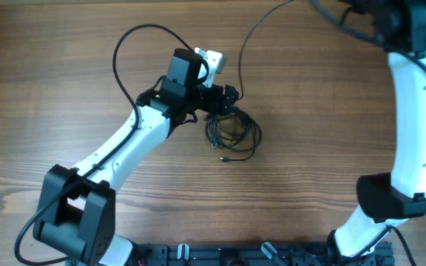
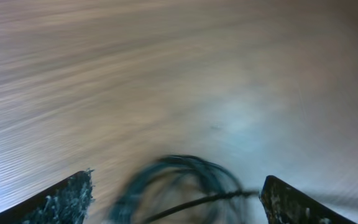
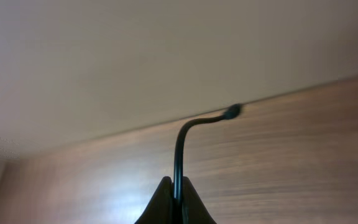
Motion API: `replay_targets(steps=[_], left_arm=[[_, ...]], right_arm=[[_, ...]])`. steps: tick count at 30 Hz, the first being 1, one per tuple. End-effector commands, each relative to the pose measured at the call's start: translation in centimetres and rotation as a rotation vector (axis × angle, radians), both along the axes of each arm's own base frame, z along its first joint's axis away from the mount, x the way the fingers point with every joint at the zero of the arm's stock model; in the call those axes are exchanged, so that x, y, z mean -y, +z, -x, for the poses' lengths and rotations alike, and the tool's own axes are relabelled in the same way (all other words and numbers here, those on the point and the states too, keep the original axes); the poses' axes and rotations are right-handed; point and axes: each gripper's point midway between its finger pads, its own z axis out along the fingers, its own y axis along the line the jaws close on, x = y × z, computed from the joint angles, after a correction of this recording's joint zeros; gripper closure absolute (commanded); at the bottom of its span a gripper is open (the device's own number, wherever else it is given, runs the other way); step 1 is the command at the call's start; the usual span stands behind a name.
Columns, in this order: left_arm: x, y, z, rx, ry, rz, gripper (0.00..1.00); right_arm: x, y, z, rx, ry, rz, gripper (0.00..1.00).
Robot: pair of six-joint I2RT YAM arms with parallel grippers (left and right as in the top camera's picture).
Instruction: Untangle cables
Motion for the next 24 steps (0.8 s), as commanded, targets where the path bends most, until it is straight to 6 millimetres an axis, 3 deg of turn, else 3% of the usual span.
replay_targets(steps=[1, 2, 5, 8, 14, 17, 21, 23, 24], left_arm=[[-7.2, 0.9, -3.9, 0.011, 0.37, -0.038, 0.1], [-6.1, 1.4, -3.6, -0.023, 0.271, 0.065, 0.16], [-1.0, 4.5, -1.2, -0.004, -0.079, 0.274, 0.13], [3.1, 6.0, 0.3, 0.107, -0.243, 0.279, 0.08], [5.1, 5.3, 0.2, 0.186, -0.205, 0.165, 0.08], [4.5, 6.0, -1.2, 0.241, -0.149, 0.146, 0.15], [4.7, 6.5, -1.5, 0.246, -0.129, 0.172, 0.47], [4.7, 6.6, -1.5, 0.25, -0.127, 0.176, 0.74], [4.7, 6.7, -1.6, 0.255, -0.127, 0.178, 0.95]], right_arm=[[4.0, 0.2, -0.3, -0.014, -0.05, -0.133, 0.96], [3.6, 0.1, -0.1, -0.022, -0.012, -0.157, 0.96], [2.3, -0.6, 0.0, -0.049, 0.014, -0.16, 0.96], [-0.3, -1.6, -0.4, -0.078, 0.062, -0.165, 0.96], [-3.0, -1.7, -0.4, -0.089, 0.185, -0.236, 0.96], [-4.7, -1.1, 0.2, -0.085, 0.276, -0.291, 0.96], [-4.7, -1.2, 0.2, -0.098, 0.264, -0.308, 0.96], [-4.9, -1.1, 0.3, -0.102, 0.268, -0.318, 0.96], [-4.9, -1.2, 0.3, -0.102, 0.268, -0.317, 0.96]])
